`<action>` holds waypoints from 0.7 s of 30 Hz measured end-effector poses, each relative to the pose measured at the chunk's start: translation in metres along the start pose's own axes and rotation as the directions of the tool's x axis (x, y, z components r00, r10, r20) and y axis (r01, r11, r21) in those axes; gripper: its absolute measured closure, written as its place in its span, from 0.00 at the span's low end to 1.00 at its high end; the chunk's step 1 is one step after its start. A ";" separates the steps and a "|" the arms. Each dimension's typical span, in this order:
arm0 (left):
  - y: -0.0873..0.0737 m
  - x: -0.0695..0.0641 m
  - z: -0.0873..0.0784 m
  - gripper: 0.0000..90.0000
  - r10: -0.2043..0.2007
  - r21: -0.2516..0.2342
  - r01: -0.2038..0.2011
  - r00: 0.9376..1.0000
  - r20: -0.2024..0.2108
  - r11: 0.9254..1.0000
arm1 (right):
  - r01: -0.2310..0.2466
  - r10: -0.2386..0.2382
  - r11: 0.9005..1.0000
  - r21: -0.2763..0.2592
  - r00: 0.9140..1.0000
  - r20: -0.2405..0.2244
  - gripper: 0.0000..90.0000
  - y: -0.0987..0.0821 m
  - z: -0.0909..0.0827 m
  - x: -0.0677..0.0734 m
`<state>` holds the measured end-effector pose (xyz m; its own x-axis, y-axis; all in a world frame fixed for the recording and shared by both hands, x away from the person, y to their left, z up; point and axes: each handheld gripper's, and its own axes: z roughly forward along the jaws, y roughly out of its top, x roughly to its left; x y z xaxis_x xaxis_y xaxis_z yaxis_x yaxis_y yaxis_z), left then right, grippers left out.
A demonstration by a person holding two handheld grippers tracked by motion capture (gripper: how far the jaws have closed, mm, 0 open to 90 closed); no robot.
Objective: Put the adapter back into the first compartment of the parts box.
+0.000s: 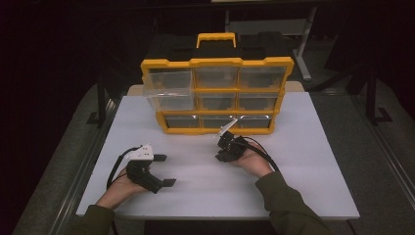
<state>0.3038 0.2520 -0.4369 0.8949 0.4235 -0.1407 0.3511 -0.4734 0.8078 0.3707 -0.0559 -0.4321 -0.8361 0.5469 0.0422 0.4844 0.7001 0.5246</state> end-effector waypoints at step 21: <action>0.000 0.000 0.001 0.00 -0.008 -0.003 0.008 1.000 0.004 1.000 | 0.013 -0.016 0.999 -0.052 0.998 -0.059 0.84 0.009 -0.033 0.001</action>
<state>0.3041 0.2518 -0.4373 0.8932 0.4242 -0.1490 0.3571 -0.4680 0.8084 0.3659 -0.0640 -0.3995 -0.8573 0.5080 0.0836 0.4598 0.6825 0.5682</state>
